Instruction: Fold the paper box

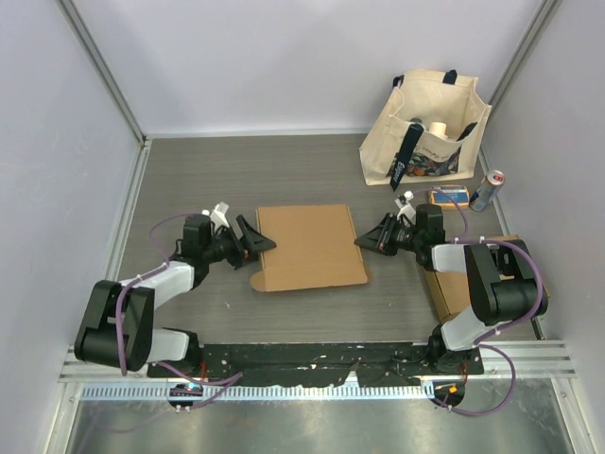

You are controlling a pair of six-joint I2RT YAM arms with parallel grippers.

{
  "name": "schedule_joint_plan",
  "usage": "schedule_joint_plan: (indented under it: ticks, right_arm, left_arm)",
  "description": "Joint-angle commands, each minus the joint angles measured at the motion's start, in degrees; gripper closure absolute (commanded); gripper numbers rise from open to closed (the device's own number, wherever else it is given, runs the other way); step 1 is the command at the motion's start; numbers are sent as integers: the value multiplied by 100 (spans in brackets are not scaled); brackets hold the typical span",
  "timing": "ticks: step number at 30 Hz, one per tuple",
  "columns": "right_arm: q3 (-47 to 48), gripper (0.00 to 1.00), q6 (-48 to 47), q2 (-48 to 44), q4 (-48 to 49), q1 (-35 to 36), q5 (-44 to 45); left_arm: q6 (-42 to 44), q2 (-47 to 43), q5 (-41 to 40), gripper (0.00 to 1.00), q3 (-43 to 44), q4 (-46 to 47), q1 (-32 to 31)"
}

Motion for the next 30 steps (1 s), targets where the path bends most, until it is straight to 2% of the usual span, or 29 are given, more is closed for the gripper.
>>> schedule_joint_plan:
  ticks: [1, 4, 7, 8, 9, 12, 14, 16, 18, 19, 20, 21, 22, 25, 26, 28, 30]
  right_arm:
    - [-94, 80, -367, 372, -724, -49, 1061]
    - [-85, 80, -367, 398, -715, -58, 1087]
    - [-85, 79, -384, 389, -680, -49, 1069]
    - [-85, 77, -393, 363, -671, -49, 1061]
    - [-76, 75, -437, 328, -680, -49, 1069]
    - [55, 58, -586, -154, -1004, -14, 1323]
    - [361, 44, -726, -926, -1626, 74, 1613]
    - [731, 29, -1244, -1741, -2502, 389, 2438]
    - [1521, 23, -1902, -2167, -3208, 898, 3219]
    - [1785, 20, -2575, -2299, -3594, 1544, 3832]
    - [2118, 19, -2860, -2587, -3641, 1864, 4116]
    - [2226, 17, -3167, -2703, -3633, 2172, 4215]
    - [2296, 15, -3841, -2826, -3615, 2862, 4242]
    - [2560, 12, -4514, -2968, -3703, 3772, 4172]
    - [2761, 12, -4768, -2890, -3773, 4253, 4189]
    - [2999, 12, -4901, -2784, -4079, 4573, 4277]
    - [3412, 12, -5042, -2635, -4509, 4688, 3840]
  left_arm:
    - [-622, 352, 140, 14, -141, 1352, -476]
    - [-904, 432, 60, 14, -211, 1819, -573]
    - [-1167, 397, 138, 19, -221, 2153, -573]
    - [-1351, 370, 148, 26, -221, 2258, -582]
    - [-1474, 283, 104, 30, -221, 2294, -573]
    - [-1922, -32, -176, 42, -212, 1761, -564]
    - [-2099, -174, -204, 47, -80, 1164, -538]
    - [-2397, -402, -195, 51, -19, 994, -520]
    - [-2608, -543, -81, 61, 113, 442, -424]
    - [-2844, -709, -28, 62, 157, 240, -380]
    - [-2960, -798, 7, 62, 184, -110, -301]
    - [-3118, -929, -45, 63, 236, -349, -257]
    - [-3372, -1131, -54, 63, 280, -612, -213]
    - [-3584, -1334, 112, 66, 675, -2017, 50]
    - [-3698, -1378, 200, 71, 754, -2387, 95]
    - [-4023, -1379, 497, 74, 817, -2539, 86]
    - [-4865, -1335, 692, 77, 634, -2602, -1]
